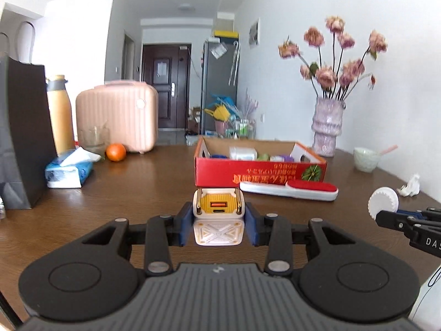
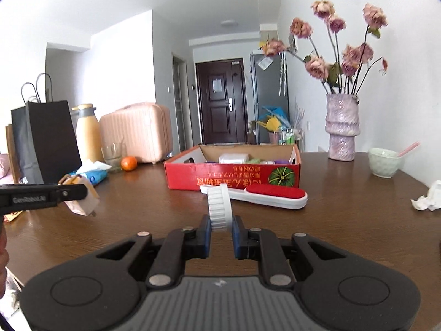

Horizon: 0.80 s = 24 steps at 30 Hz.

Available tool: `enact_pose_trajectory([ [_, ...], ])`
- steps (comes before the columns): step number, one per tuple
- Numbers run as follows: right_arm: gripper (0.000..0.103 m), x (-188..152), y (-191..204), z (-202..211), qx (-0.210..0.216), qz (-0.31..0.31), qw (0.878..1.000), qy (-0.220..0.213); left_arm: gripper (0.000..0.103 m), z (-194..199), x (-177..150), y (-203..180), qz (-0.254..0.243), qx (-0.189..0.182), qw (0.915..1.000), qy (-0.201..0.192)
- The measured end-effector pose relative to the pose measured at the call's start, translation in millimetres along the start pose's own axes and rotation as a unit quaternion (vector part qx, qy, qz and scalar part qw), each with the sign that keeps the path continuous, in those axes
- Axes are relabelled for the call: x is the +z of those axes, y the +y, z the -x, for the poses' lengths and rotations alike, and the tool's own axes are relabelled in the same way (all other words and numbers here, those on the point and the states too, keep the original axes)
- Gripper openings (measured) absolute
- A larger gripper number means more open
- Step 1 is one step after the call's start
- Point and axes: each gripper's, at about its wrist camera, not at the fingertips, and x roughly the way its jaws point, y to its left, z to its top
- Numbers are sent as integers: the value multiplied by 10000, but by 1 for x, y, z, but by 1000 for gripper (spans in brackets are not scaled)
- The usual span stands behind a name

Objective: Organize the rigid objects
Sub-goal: 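Carry the plug adapter and white ribbed cap toward the red box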

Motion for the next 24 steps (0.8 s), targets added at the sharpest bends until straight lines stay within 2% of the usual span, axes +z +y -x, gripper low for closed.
enact_pose_trajectory([
  [5, 15, -3, 7, 33, -29, -9, 9996, -277, 39, 42, -6, 0, -60, -53, 9994, -344],
  [12, 15, -5, 20, 71, -45, 151, 9982, -582, 39, 80, -18, 9, 172, 132, 9985, -502],
  [18, 15, -2, 26, 81, -25, 213, 9971, -732, 39, 84, -13, 20, 230, 130, 9975, -654],
  [24, 15, -3, 24, 74, -88, 144, 9973, -721, 39, 74, -17, 24, 271, 183, 9983, -484],
])
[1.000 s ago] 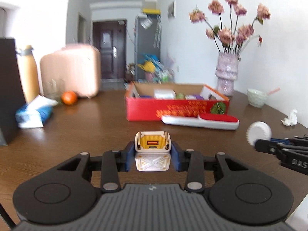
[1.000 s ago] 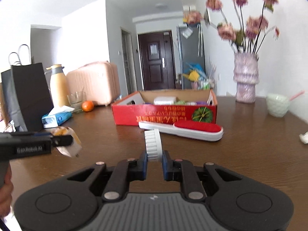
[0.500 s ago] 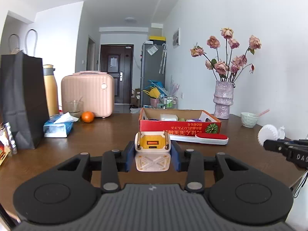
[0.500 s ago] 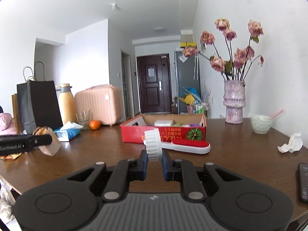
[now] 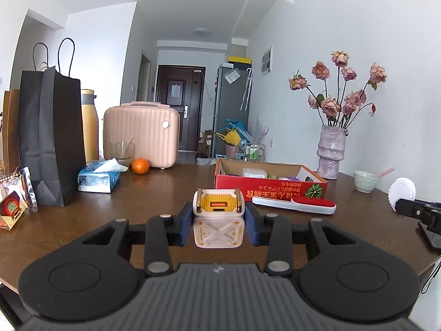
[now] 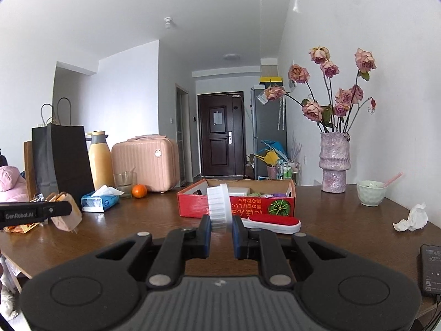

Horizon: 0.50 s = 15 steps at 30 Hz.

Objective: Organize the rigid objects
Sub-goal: 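Carry the plug adapter and white ribbed cap toward the red box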

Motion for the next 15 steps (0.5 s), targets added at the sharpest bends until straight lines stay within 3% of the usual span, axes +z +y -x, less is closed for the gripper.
enact_pose_trajectory([
  [15, 15, 9, -20, -46, -172, -215, 9996, 45, 39, -48, 28, 2, -93, 30, 9999, 31],
])
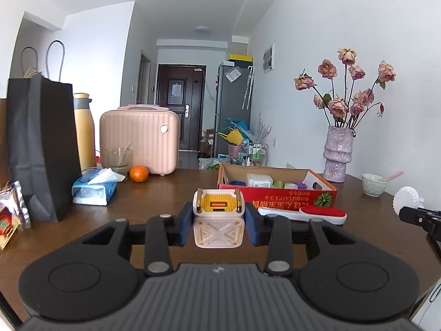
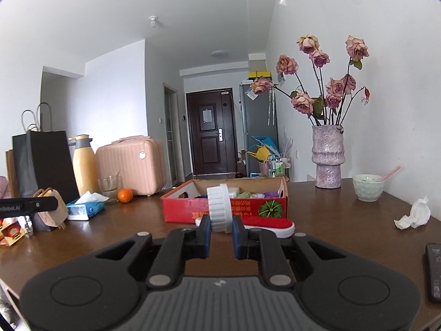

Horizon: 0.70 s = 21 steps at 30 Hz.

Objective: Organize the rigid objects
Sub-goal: 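Carry the plug adapter and white ribbed cap toward the red box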

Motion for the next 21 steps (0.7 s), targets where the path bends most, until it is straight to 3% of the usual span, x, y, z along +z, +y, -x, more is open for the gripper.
enact_pose_trajectory([
  [11, 15, 41, -25, -83, 141, 55, 9998, 89, 39, -98, 46, -12, -254, -406, 9988, -63],
  [16, 15, 67, -48, -144, 320, -48, 9991, 286, 39, -171, 72, -19, -378, -671, 9969, 154],
  [21, 15, 87, -67, -220, 323, 169, 9969, 701, 39, -258, 86, -33, -613, -1021, 9910, 612],
])
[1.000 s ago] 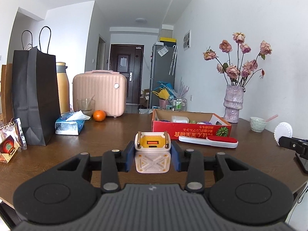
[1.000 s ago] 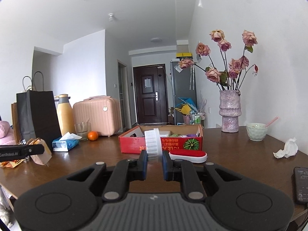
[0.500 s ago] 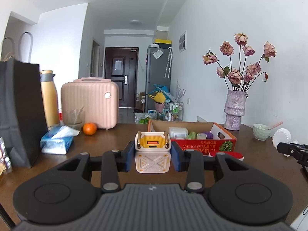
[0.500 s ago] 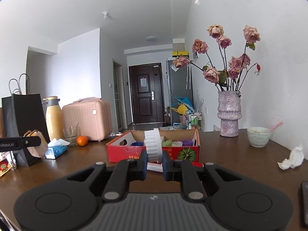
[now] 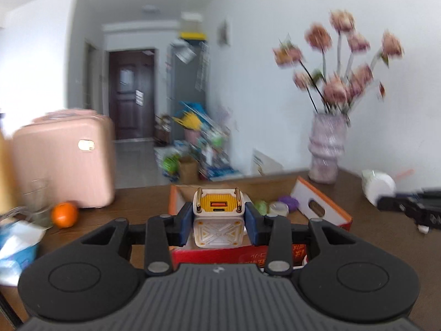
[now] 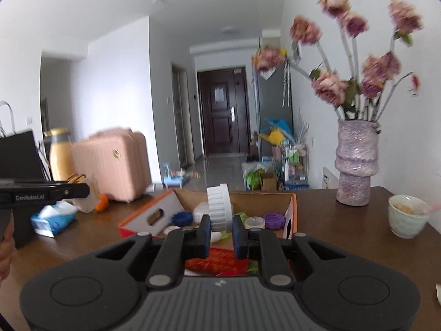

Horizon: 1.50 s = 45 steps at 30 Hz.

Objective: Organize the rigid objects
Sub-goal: 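Carry the plug adapter and white ribbed cap toward the red box, then lower the plug and cap into the box and open both grippers, then withdraw both grippers up from the box toward the lint roller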

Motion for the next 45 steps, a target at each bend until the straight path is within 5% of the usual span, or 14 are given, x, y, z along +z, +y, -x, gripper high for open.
enact_pose_trajectory([
  [8, 15, 19, -35, -122, -218, 330, 9945, 973, 39, -128, -2, 13, -284, -12, 9963, 813],
  [16, 16, 4, -44, -215, -966, 1010, 9775, 1578, 42, -211, -14, 29, 246, -147, 9874, 1556],
  [18, 27, -3, -37, -225, -1188, 1310, 9724, 1525, 46, -215, -12, 23, 90, -206, 9887, 1482],
  [20, 55, -8, -33, -229, -1194, 1472, 9700, 1521, 60, -214, -9, 22, 93, -251, 9904, 1358],
  [21, 58, -10, -32, -228, -1110, 1491, 9711, 1494, 66, -213, -8, 23, 148, -265, 9911, 1299],
  [24, 59, -4, -34, -222, -979, 1393, 9744, 1471, 81, -212, -2, 27, 296, -195, 9911, 1279],
  [33, 63, 53, -58, -179, -460, 100, 9901, 1325, 97, -178, 23, 31, 210, -40, 9914, 1287],
  [40, 71, 87, -49, -119, -353, -29, 9941, 1026, 103, -107, 63, 17, 49, 62, 9968, 792],
  [45, 84, 106, -35, -59, -314, 1, 9987, 409, 103, -45, 77, 3, -150, 208, 9996, 137],
])
